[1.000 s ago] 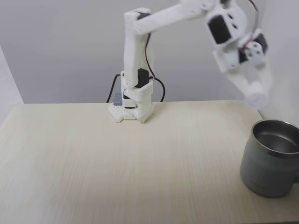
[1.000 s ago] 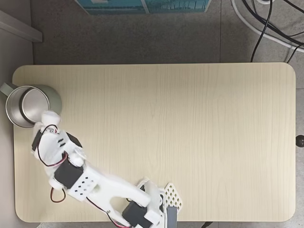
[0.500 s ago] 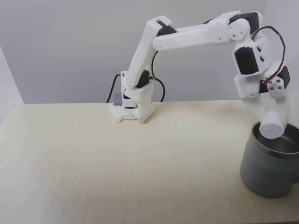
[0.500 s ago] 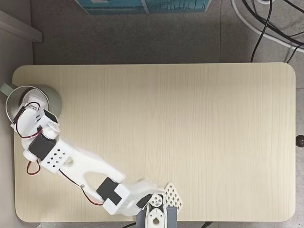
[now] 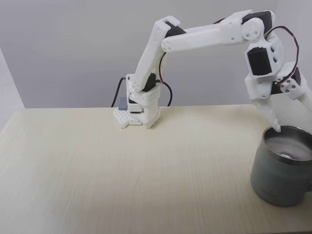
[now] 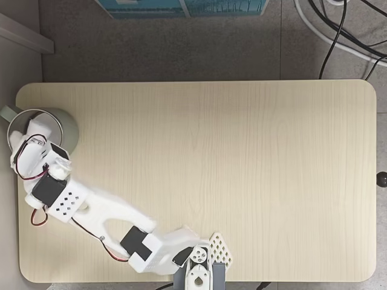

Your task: Grasp a dressing and put it in the cup.

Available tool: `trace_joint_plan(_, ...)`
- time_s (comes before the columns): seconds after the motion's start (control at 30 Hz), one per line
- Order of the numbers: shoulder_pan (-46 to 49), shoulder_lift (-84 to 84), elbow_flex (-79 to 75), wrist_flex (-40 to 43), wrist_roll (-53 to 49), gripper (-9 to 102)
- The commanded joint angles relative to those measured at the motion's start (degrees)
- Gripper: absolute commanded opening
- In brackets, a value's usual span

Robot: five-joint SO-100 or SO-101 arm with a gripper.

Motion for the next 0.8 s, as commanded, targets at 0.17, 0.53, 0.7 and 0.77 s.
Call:
trace_joint_plan(0.17, -0.4, -4.2, 2.8, 1.2, -0.3, 33)
trace_joint_plan(0.53, -1.1, -6.9, 2.6, 2.5, -0.5, 33)
trace_joint_plan(0.7, -0.8, -6.9, 2.6, 2.5, -0.9, 33)
trace_joint_plan(0.77, -0.8, -6.8, 2.6, 2.5, -1.0, 33)
